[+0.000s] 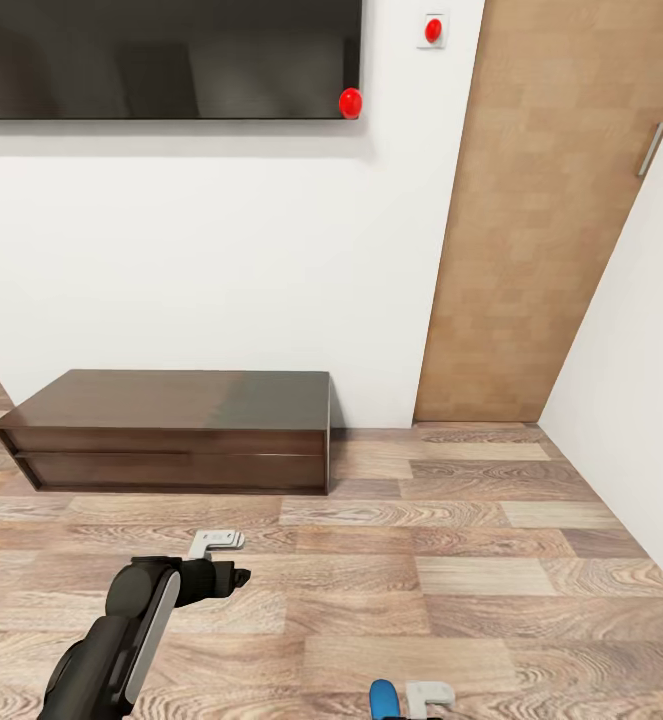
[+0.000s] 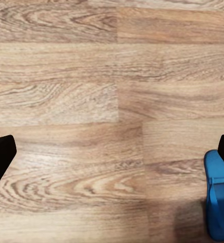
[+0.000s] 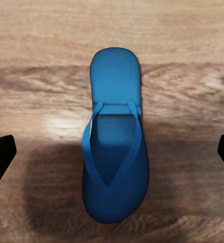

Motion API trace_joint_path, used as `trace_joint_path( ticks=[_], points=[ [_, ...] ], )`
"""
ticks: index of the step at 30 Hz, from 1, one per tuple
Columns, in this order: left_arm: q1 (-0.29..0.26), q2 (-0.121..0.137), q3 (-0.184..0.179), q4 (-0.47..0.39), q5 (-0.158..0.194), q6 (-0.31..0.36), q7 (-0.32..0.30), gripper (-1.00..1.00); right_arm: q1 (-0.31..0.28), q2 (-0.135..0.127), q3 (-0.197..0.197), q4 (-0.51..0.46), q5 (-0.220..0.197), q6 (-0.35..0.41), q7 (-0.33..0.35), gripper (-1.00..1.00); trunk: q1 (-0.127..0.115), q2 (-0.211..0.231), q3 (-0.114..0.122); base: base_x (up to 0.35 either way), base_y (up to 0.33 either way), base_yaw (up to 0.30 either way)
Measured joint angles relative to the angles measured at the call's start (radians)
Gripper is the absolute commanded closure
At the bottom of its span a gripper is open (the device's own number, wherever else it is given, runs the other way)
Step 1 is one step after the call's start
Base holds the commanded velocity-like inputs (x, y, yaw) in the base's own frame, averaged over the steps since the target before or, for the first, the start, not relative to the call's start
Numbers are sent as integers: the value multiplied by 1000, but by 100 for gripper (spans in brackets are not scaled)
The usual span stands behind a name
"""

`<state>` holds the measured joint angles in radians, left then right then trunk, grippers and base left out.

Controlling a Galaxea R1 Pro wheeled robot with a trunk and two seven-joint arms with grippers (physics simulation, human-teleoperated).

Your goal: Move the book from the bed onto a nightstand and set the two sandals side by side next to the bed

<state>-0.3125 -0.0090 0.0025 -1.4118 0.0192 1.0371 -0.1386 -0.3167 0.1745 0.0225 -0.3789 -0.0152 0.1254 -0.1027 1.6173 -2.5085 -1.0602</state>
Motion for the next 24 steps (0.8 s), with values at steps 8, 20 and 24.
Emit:
trace_joint_path(
  ticks=[8,20,24],
  points=[
    [0,0,0,-1,0,1,-1,-100,-9,0,0,-1,0,0,0,-100,3,-1,-23,0,0,0],
    [0,0,0,0,0,0,-1,-100,-14,0,0,0,-1,0,0,-100,8,-4,-66,0,0,0],
    [0,0,0,-1,0,1,-1,-100,-14,0,0,0,-1,1,0,-100,8,-4,-66,0,0,0]
  ],
)
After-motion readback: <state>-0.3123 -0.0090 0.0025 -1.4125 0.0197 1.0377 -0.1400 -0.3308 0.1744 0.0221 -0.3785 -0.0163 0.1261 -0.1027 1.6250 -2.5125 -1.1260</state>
